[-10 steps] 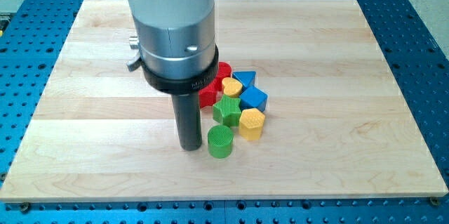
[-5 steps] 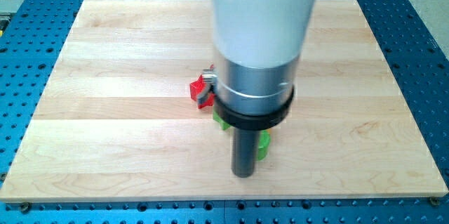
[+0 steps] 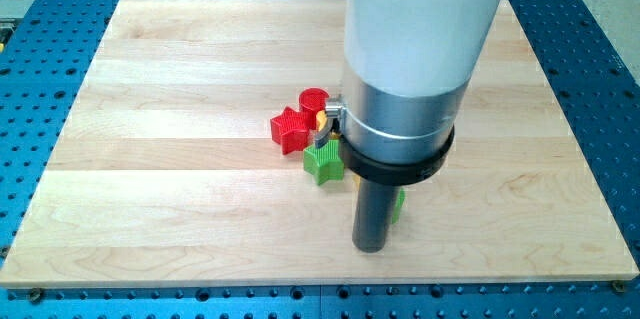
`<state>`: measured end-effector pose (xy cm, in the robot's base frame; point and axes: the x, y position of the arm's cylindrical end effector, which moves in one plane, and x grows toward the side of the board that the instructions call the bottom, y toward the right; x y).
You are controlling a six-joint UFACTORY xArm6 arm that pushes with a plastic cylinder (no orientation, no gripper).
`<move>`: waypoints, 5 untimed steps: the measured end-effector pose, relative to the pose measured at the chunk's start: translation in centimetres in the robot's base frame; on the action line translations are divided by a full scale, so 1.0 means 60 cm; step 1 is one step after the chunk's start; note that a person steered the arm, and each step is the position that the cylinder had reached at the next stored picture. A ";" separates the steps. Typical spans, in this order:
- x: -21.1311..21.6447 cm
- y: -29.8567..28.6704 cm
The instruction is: Push the green circle towards the bottom
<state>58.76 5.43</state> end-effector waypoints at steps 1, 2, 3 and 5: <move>-0.005 0.061; -0.021 0.132; -0.048 0.170; -0.085 0.064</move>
<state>53.69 9.26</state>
